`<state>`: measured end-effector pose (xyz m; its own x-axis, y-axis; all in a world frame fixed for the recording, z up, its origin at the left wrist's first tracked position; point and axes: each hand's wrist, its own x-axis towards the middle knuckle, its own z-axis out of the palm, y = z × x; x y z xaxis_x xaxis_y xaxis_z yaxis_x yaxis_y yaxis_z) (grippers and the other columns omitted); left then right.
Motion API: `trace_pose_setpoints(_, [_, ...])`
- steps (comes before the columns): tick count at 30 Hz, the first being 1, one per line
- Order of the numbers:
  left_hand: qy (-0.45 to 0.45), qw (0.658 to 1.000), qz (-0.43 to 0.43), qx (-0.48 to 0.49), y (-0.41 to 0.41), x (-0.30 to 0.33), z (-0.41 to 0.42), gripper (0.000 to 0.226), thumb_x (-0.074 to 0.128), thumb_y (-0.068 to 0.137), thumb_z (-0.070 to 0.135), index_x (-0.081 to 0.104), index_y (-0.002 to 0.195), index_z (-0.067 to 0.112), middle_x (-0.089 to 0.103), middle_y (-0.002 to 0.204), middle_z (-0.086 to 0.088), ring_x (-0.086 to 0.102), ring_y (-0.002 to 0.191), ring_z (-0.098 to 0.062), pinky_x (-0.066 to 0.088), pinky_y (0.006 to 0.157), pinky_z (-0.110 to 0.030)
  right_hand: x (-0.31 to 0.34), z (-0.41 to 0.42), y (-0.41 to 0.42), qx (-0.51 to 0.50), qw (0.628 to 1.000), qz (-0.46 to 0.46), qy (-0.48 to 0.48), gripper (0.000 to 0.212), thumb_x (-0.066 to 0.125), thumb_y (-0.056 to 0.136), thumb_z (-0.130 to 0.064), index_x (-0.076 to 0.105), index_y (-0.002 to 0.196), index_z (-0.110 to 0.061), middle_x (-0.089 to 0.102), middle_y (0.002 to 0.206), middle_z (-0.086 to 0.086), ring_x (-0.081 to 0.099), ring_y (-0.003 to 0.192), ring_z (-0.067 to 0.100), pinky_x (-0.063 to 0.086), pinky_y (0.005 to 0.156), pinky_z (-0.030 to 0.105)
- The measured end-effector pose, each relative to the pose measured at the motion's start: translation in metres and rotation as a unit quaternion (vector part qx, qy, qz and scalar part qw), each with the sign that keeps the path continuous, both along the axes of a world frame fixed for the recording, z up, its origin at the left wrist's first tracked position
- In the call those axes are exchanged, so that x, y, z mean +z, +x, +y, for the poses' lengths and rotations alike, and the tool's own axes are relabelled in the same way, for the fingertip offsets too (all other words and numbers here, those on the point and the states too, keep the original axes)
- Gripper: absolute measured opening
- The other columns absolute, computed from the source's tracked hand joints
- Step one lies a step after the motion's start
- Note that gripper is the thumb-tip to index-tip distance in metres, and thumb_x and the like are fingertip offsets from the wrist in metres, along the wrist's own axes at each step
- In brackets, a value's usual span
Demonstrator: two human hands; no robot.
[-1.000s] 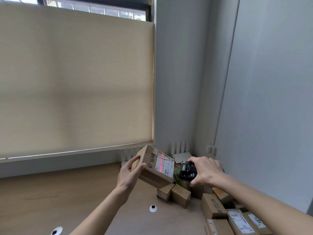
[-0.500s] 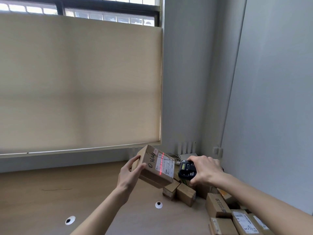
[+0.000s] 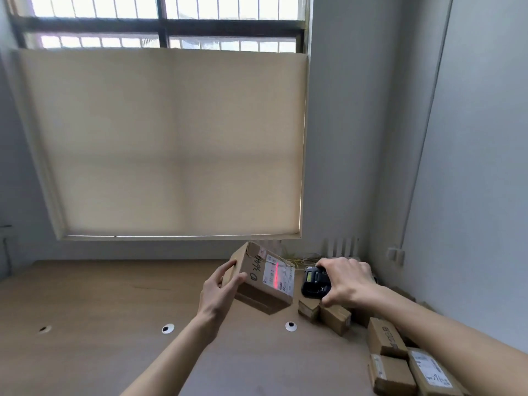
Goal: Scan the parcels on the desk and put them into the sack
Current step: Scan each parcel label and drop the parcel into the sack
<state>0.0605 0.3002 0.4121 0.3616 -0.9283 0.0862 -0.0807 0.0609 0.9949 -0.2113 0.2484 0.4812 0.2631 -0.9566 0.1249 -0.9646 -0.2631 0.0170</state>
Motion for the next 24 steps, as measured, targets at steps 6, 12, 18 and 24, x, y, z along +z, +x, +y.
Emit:
trace_pose_setpoints(6, [-0.012, 0.999, 0.026, 0.042, 0.042, 0.002, 0.077, 0.055, 0.075, 0.052, 0.059, 0.065, 0.106, 0.052, 0.069, 0.116, -0.005, 0.064, 0.109, -0.021, 0.055, 0.094, -0.042, 0.001, 0.044, 0.058, 0.056, 0.998, -0.006, 0.026, 0.073, 0.084, 0.060, -0.049, 0.060, 0.127, -0.034, 0.072, 0.115, -0.004, 0.067, 0.108, 0.024, 0.042, 0.075, 0.032])
trace_pose_setpoints(12, [-0.024, 0.992, 0.036, 0.115, 0.134, 0.004, 0.146, 0.062, 0.075, 0.052, 0.058, 0.066, 0.113, 0.048, 0.071, 0.114, -0.002, 0.068, 0.105, -0.020, 0.059, 0.089, -0.044, 0.006, 0.083, 0.162, 0.132, 0.991, 0.004, 0.022, 0.071, 0.085, 0.061, -0.051, 0.060, 0.126, -0.035, 0.071, 0.114, -0.005, 0.068, 0.105, 0.022, 0.044, 0.075, 0.031])
trace_pose_setpoints(18, [-0.022, 0.983, 0.025, 0.182, 0.262, 0.000, 0.236, 0.068, 0.074, 0.057, 0.062, 0.063, 0.122, 0.045, 0.071, 0.116, 0.001, 0.066, 0.109, -0.019, 0.055, 0.098, -0.045, 0.007, 0.139, 0.310, 0.206, 0.978, -0.005, 0.018, 0.076, 0.086, 0.063, -0.053, 0.058, 0.131, -0.035, 0.071, 0.117, -0.006, 0.067, 0.105, 0.021, 0.042, 0.073, 0.030])
trace_pose_setpoints(24, [-0.014, 0.967, 0.044, 0.250, 0.402, -0.009, 0.352, 0.069, 0.073, 0.062, 0.061, 0.056, 0.128, 0.048, 0.067, 0.119, -0.002, 0.064, 0.111, -0.020, 0.056, 0.096, -0.044, -0.006, 0.217, 0.472, 0.268, 0.952, -0.107, 0.105, 0.075, 0.088, 0.060, -0.058, 0.058, 0.127, -0.043, 0.069, 0.119, -0.012, 0.064, 0.109, 0.016, 0.047, 0.080, 0.031])
